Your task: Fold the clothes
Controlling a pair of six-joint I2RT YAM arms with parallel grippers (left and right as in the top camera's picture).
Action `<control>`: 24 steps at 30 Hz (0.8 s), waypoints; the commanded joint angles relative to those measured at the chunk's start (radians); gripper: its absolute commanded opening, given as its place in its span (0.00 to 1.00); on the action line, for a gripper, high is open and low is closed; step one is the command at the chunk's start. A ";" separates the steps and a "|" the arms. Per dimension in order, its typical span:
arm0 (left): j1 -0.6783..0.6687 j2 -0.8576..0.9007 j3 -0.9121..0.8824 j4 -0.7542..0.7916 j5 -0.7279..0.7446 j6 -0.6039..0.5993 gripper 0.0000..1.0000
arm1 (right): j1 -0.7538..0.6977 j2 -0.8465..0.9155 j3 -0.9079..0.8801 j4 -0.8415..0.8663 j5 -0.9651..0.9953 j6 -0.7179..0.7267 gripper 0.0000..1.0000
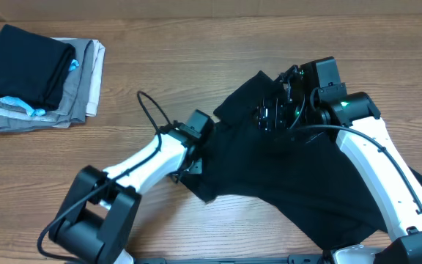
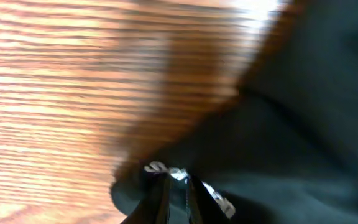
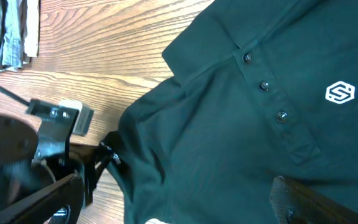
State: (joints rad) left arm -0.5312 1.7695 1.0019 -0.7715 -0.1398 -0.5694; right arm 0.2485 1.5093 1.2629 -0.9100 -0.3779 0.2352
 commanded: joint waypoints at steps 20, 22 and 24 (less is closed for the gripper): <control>0.298 0.053 0.029 -0.043 -0.024 0.099 0.04 | -0.003 -0.002 0.007 0.003 -0.005 0.002 1.00; 0.298 0.016 0.075 -0.043 -0.013 0.098 0.04 | -0.003 -0.002 0.007 0.003 -0.005 0.002 1.00; 0.298 -0.029 0.132 -0.043 0.025 0.100 0.05 | -0.003 -0.002 0.007 0.003 -0.005 0.002 1.00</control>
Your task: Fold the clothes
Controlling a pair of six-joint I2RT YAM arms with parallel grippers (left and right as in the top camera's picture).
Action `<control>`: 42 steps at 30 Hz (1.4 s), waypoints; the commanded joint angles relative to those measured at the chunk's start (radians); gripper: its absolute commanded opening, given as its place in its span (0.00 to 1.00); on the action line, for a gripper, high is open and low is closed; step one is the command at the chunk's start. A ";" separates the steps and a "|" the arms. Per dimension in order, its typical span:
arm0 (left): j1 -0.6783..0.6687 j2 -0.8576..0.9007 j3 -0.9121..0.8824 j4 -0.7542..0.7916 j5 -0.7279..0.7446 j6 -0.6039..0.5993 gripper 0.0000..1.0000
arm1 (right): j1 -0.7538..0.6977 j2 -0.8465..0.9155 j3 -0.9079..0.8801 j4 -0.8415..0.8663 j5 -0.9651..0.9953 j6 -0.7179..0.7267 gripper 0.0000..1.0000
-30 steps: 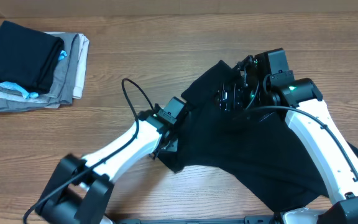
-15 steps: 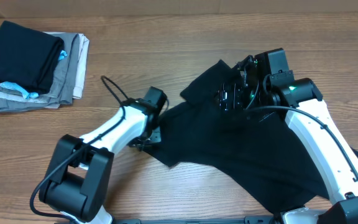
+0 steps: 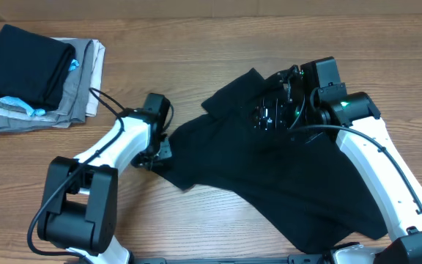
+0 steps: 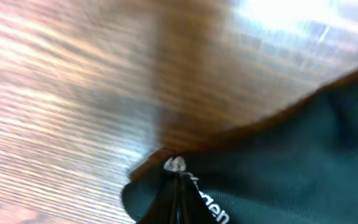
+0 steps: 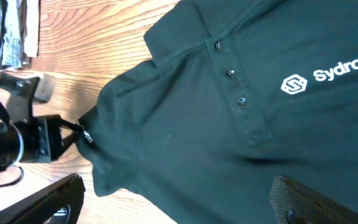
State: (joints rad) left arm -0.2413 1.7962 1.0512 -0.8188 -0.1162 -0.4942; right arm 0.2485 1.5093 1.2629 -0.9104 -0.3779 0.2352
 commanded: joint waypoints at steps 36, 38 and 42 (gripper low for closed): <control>-0.198 0.350 0.261 0.797 0.582 0.114 0.05 | -0.003 -0.002 0.007 0.003 -0.005 0.002 1.00; -0.199 0.354 0.261 0.787 0.577 0.114 0.04 | -0.003 -0.002 0.007 0.003 -0.005 0.002 1.00; -0.203 0.369 0.261 0.774 0.551 0.121 0.05 | -0.003 -0.002 0.007 0.003 -0.005 0.002 1.00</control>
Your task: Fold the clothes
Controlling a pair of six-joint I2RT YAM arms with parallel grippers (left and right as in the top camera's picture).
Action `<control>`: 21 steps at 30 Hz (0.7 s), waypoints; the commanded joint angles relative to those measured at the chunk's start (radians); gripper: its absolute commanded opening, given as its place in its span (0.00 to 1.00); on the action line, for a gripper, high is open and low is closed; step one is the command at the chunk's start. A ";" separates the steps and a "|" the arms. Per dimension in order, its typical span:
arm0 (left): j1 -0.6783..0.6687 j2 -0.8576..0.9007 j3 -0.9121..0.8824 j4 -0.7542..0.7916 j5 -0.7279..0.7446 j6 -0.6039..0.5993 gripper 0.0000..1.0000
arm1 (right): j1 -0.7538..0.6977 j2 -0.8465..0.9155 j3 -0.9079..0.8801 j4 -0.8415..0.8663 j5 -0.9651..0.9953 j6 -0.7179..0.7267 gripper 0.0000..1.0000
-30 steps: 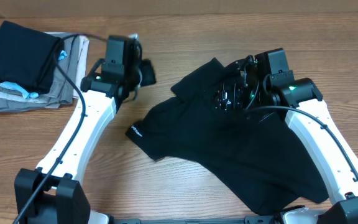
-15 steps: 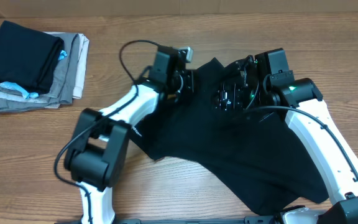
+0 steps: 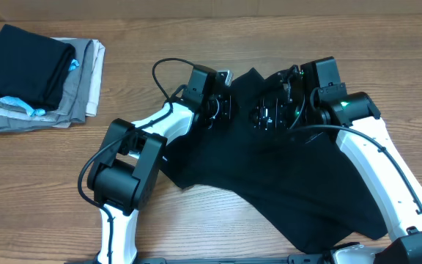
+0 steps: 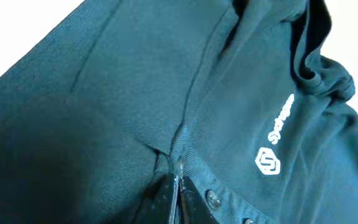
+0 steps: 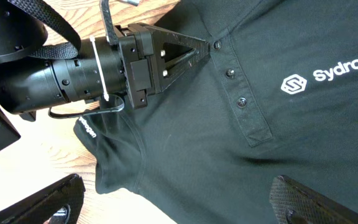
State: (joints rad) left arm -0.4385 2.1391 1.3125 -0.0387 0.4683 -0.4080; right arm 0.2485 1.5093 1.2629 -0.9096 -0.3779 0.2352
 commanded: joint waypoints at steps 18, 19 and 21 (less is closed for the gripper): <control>0.166 0.045 0.000 -0.130 -0.507 0.041 0.13 | -0.003 -0.002 0.007 0.003 -0.005 0.002 1.00; 0.195 0.045 0.000 -0.134 -0.505 0.037 0.12 | -0.003 -0.002 0.007 0.003 -0.005 0.002 1.00; 0.253 0.045 0.000 -0.143 -0.504 0.015 0.12 | -0.003 -0.002 0.007 0.002 -0.005 0.002 1.00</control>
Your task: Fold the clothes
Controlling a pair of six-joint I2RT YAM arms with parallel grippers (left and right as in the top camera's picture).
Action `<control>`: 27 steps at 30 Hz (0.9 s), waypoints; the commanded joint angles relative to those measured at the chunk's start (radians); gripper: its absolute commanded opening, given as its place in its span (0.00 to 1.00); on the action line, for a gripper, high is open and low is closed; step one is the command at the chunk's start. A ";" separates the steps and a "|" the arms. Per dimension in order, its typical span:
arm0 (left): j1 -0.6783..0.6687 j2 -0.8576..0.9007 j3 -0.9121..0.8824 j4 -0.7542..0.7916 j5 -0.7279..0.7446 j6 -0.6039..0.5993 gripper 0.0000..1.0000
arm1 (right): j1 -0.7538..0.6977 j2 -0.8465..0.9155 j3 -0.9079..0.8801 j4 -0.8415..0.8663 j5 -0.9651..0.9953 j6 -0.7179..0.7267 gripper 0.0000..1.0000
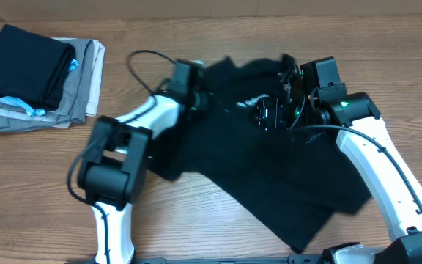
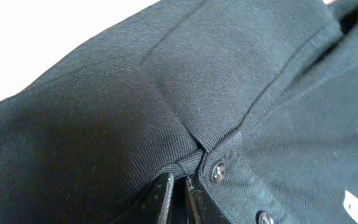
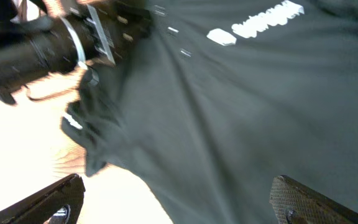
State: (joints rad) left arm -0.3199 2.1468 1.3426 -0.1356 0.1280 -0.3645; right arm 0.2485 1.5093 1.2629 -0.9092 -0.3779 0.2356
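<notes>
A black polo shirt [image 1: 269, 176] with a white chest logo [image 3: 253, 28] lies spread and rumpled across the middle of the wooden table [image 1: 42, 183]. My left gripper [image 2: 178, 186] is shut on the shirt's collar right beside the top button [image 2: 216, 171]; overhead it is at the shirt's back left edge [image 1: 202, 97]. My right gripper [image 3: 179, 205] hovers above the shirt with its fingers [image 3: 306, 199] wide apart and nothing between them; overhead it is over the shirt's back part [image 1: 267, 114]. The shirt is motion-blurred in the right wrist view.
A stack of folded clothes [image 1: 31, 73], black on top of grey, sits at the table's back left corner. The left arm [image 3: 42, 43] reaches in across the shirt's left side. The right arm [image 1: 387, 169] runs along the shirt's right edge.
The left gripper, still shut on the collar by the buttons, has moved left and back, and the shirt has shifted left with it. The right gripper has stayed where it was, open.
The left gripper was first shut on the shirt's left sleeve edge, then further left with the sleeve drawn out. Later it was shut on the collar by the buttons, and now the collar sits further left. The right gripper stayed open over the shirt throughout.
</notes>
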 commanded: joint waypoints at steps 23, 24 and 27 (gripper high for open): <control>0.284 -0.390 0.320 -0.421 0.107 -0.041 0.48 | -0.003 -0.002 0.007 0.002 -0.005 0.001 1.00; 0.284 -0.428 0.320 -0.463 0.105 -0.043 0.52 | -0.003 -0.002 0.007 0.002 -0.005 0.001 1.00; 0.285 -0.517 0.320 -0.582 0.101 -0.043 0.73 | -0.003 -0.002 0.007 0.002 -0.005 0.001 1.00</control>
State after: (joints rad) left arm -0.0330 1.7287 1.6466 -0.6422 0.2260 -0.3920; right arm 0.2485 1.5093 1.2629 -0.9096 -0.3779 0.2348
